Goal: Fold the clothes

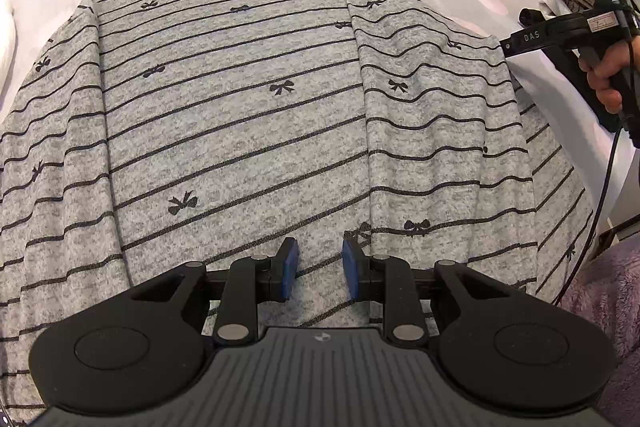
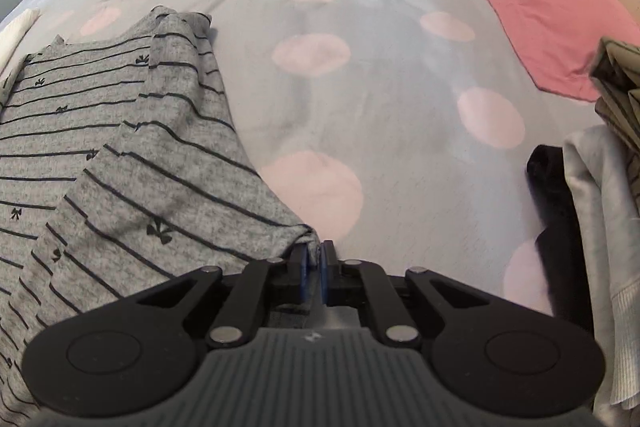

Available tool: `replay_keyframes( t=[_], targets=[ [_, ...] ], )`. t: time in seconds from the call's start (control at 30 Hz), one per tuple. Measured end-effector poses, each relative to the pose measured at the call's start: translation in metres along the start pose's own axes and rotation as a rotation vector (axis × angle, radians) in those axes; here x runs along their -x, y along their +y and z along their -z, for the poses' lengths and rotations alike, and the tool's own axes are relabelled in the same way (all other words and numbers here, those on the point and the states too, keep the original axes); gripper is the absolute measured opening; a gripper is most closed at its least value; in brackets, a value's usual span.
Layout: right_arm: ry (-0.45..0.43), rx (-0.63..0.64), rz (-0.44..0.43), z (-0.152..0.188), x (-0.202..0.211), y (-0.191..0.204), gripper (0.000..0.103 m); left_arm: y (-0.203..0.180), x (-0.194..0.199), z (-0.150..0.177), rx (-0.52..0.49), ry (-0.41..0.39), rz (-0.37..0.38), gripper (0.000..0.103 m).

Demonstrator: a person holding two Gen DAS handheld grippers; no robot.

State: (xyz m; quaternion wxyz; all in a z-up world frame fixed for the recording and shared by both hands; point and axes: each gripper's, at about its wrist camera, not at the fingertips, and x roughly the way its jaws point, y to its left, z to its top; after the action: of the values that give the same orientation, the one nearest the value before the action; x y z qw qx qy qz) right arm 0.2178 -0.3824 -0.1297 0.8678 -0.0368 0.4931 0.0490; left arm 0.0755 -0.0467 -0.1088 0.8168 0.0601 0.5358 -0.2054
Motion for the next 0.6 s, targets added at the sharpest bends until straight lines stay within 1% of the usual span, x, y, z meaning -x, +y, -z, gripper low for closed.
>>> replay_keyframes(
  t=[0.03,0.07,0.1,0.13,0.23,0.47,0.6],
  targets=[
    [-0.005,-0.002,-0.001,0.0,0.003,-0.001,0.015,-0.001,0.0,0.0,-0.001,-0.002,-0.003,0.023],
    [-0.01,-0.004,-0.001,0.001,0.007,-0.001,0.017,-0.001,0.001,0.001,0.0,-0.005,-0.006,0.023],
    [-0.015,-0.004,-0.001,0.001,0.01,-0.002,0.022,-0.001,0.002,0.001,0.0,-0.008,-0.011,0.023],
    [-0.019,0.003,0.004,0.003,0.015,-0.001,0.023,-0.002,0.002,0.002,0.0,-0.011,-0.017,0.023],
    [-0.03,0.014,0.01,0.012,0.027,0.002,0.023,-0.006,0.007,0.007,-0.014,-0.018,-0.037,0.023],
    [-0.046,0.005,0.02,0.041,0.062,0.007,0.023,-0.013,0.022,0.027,-0.05,-0.033,-0.04,0.023],
    [-0.035,0.022,0.001,0.063,0.077,0.019,0.023,-0.014,0.032,0.04,-0.063,-0.037,-0.04,0.023]
  ],
)
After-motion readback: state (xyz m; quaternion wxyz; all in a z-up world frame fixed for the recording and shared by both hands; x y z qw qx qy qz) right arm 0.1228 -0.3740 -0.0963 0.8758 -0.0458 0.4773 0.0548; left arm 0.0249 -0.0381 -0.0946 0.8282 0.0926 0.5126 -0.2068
